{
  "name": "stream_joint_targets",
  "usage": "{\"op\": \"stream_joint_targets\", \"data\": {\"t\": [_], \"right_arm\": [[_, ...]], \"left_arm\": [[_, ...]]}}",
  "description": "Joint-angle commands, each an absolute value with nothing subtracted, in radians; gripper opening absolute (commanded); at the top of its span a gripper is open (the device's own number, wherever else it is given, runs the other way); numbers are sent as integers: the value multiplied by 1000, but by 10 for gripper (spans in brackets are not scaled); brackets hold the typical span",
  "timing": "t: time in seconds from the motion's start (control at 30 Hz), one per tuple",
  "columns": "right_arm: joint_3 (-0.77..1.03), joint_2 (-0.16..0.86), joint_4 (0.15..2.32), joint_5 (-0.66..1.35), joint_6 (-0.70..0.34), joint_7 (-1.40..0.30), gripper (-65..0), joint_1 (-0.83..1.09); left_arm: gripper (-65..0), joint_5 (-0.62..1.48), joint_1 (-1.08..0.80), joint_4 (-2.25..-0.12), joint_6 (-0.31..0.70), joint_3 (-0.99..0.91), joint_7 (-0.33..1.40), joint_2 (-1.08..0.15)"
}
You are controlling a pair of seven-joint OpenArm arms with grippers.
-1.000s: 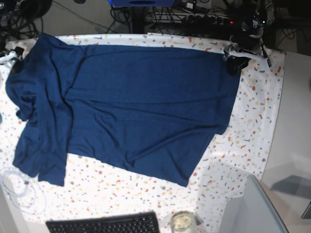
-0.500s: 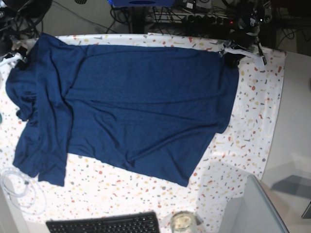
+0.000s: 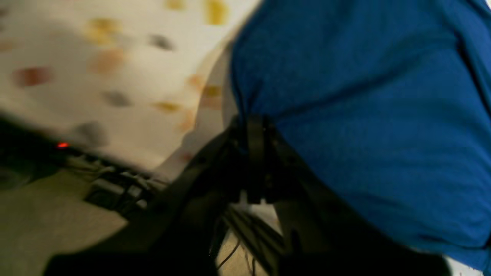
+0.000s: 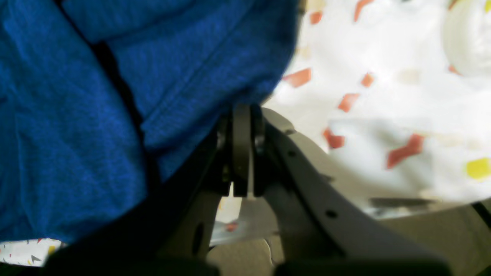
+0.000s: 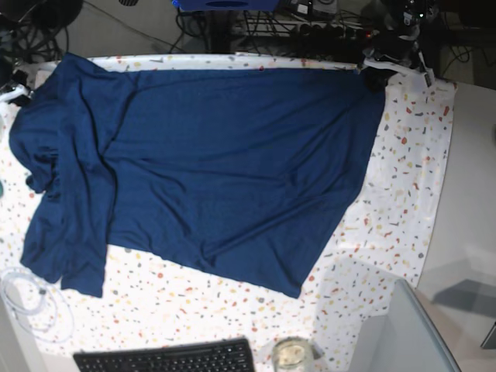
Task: Layout the t-shirt on the table in an organized manner, then fold the t-shirt properly
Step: 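Hold the corners and stretch the shirt taut between both grippers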
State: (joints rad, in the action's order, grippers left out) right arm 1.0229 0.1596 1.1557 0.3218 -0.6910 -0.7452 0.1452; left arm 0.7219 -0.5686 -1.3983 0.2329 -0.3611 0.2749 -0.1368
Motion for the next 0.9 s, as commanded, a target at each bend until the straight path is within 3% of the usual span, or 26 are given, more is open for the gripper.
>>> {"op": "stream_joint_targets", "data": {"t": [0.0, 0.87], "right_arm": [[1026, 180, 1168, 335, -698, -728, -648, 140], [1026, 200, 1250, 334, -648, -734, -648, 194]], "left_arm": [[-650, 725, -578, -1419, 231, -377, 257, -145], [-650, 725, -630, -1423, 231, -381, 257, -125]]}}
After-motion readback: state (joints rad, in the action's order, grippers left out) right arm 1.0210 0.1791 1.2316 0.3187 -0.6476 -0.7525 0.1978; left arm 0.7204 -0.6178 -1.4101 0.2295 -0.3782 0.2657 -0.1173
